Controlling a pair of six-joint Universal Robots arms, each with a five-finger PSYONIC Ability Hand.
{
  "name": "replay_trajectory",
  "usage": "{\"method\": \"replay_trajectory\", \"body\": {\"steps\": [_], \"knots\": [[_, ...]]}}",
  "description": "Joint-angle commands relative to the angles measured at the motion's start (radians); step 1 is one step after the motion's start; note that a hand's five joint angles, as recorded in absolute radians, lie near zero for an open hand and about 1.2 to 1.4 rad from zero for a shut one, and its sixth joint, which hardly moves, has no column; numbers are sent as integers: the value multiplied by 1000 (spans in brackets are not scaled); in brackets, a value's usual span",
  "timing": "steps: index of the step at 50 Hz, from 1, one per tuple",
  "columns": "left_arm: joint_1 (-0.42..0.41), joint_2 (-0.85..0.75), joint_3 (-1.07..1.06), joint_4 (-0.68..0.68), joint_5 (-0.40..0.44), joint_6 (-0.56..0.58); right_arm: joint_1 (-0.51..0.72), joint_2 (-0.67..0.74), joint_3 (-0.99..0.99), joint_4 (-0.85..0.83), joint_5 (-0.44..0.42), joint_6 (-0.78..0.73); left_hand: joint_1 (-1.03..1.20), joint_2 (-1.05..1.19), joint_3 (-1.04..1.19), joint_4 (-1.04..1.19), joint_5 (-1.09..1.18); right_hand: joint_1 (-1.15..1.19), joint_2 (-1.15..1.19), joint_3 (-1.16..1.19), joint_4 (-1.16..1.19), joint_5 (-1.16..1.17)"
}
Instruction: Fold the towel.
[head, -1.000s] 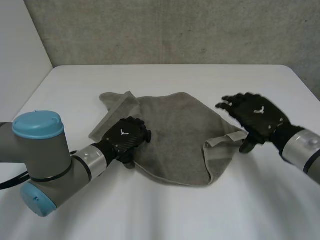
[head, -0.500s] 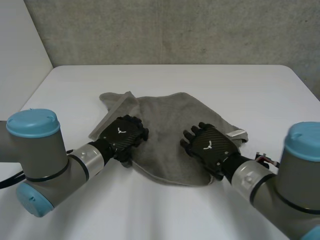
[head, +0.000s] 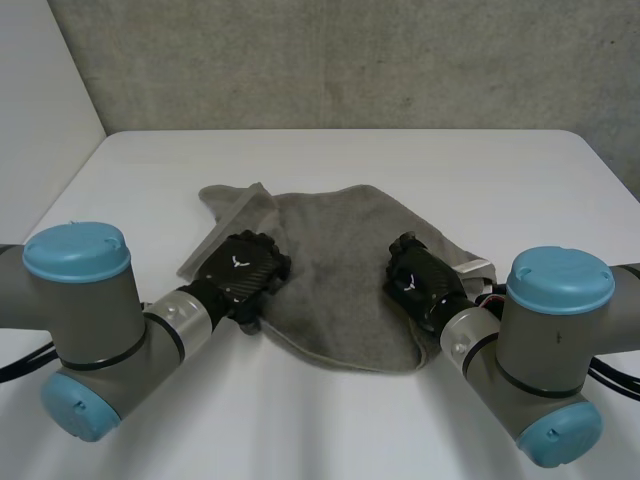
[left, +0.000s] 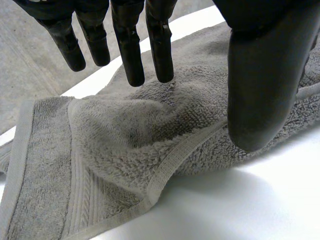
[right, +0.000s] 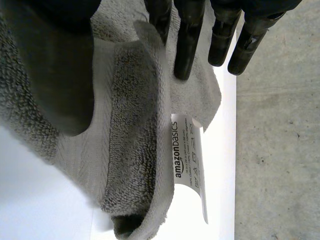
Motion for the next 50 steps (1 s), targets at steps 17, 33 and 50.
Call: {"method": "replay_trajectory", "body": {"steps": [17,33,50], "knots": [[-17,-27,17,5,-17,-1,-280,-313,109,55,-33,462,-40,-28,-45,-56,6,723,712,-33,-53,716],[11,-83,55,51,-85,-2,-417,-309,156,63,-79,493,16,28,-45,-56,62,723,712,-33,-53,716],[14,-135,91,113,-132,-88,-413,-310,156,64,-69,503,339,351,-45,-56,385,723,712,-33,-53,716]]}}
